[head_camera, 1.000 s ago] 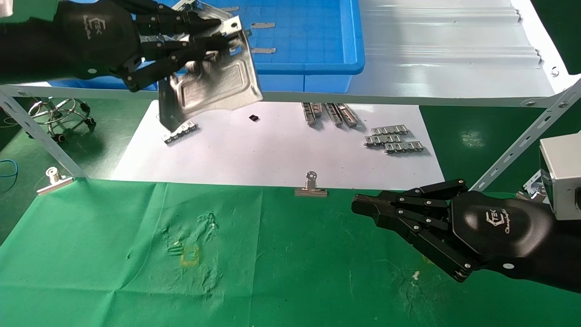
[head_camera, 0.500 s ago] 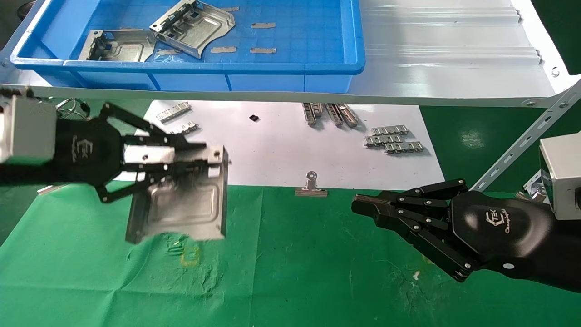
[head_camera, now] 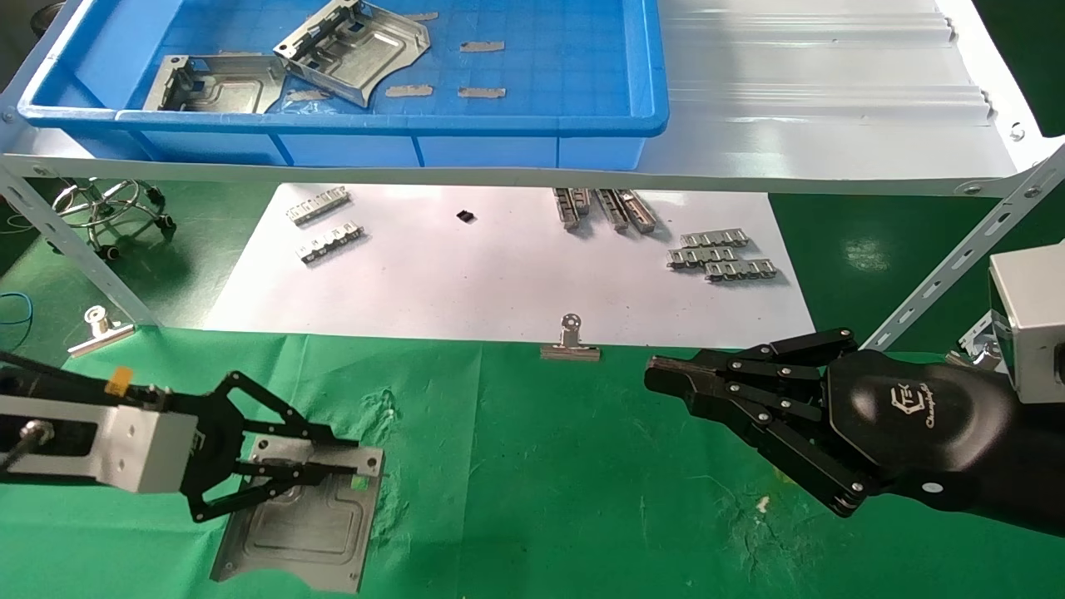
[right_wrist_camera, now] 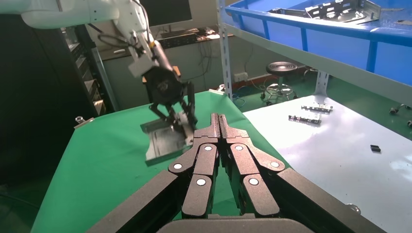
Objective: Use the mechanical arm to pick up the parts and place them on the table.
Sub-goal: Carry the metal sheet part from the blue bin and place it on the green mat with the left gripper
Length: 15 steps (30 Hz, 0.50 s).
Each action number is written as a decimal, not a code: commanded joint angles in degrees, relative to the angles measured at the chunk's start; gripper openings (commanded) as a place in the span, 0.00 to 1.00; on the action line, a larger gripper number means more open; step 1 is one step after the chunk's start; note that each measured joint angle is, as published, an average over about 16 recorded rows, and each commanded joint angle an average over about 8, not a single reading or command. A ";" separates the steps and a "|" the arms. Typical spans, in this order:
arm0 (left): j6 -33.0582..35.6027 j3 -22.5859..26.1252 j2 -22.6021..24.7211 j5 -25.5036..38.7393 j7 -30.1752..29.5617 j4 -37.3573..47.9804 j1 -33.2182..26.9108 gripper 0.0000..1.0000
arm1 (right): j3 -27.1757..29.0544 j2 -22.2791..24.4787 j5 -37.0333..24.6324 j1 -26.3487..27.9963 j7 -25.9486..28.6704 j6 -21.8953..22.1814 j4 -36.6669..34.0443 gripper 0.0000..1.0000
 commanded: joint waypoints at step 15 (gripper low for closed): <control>-2.82 2.52 8.72 2.09 12.30 16.76 1.66 0.00 | 0.00 0.00 0.00 0.00 0.00 0.00 0.00 0.00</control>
